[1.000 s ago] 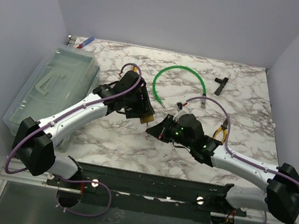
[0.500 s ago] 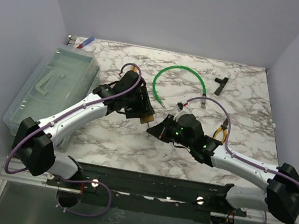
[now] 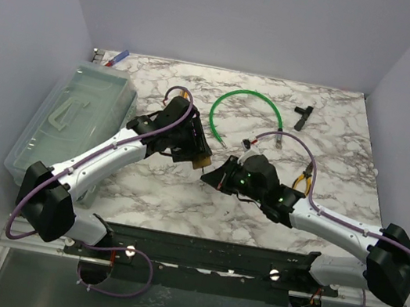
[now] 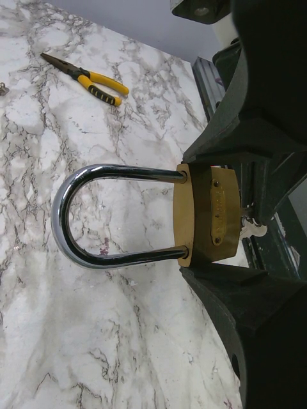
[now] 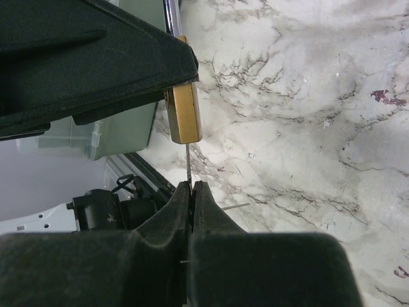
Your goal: Unlock with the key
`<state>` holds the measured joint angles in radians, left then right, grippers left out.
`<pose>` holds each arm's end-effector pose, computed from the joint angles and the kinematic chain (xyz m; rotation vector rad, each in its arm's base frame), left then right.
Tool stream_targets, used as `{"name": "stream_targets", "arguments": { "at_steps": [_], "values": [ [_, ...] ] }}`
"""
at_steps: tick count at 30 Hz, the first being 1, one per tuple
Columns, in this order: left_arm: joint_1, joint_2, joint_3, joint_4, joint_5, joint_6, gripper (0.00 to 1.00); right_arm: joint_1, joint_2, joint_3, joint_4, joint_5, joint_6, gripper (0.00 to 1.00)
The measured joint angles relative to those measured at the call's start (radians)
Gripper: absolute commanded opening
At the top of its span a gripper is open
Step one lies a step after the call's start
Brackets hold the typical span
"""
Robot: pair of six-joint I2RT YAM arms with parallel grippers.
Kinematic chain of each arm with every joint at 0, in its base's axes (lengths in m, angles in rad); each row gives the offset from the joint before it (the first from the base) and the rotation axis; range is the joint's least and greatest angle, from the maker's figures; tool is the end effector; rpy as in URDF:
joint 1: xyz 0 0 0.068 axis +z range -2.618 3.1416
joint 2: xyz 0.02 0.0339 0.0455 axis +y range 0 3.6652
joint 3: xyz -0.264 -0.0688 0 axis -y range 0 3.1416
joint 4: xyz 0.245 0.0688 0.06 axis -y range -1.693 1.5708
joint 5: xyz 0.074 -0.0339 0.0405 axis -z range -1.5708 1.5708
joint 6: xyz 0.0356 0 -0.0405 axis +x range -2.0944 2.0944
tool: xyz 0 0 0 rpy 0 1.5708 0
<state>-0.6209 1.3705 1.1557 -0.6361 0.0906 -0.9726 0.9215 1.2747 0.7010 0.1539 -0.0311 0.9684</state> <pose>0.2355 -0.1724 0.2963 -0.4099 2.5595 -0.7796 0.1692 0.2248 0.2388 0.0296 2.2175 1.1862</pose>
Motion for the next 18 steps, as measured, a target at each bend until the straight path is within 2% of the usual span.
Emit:
{"name": "stream_targets", "arguments": {
  "at_steps": [18],
  "values": [
    [0.005, -0.017, -0.002, 0.021, 0.003, 0.0, 0.0, 0.005, -0.007, 0.016, -0.023, 0.053, 0.0, 0.01]
  ]
}}
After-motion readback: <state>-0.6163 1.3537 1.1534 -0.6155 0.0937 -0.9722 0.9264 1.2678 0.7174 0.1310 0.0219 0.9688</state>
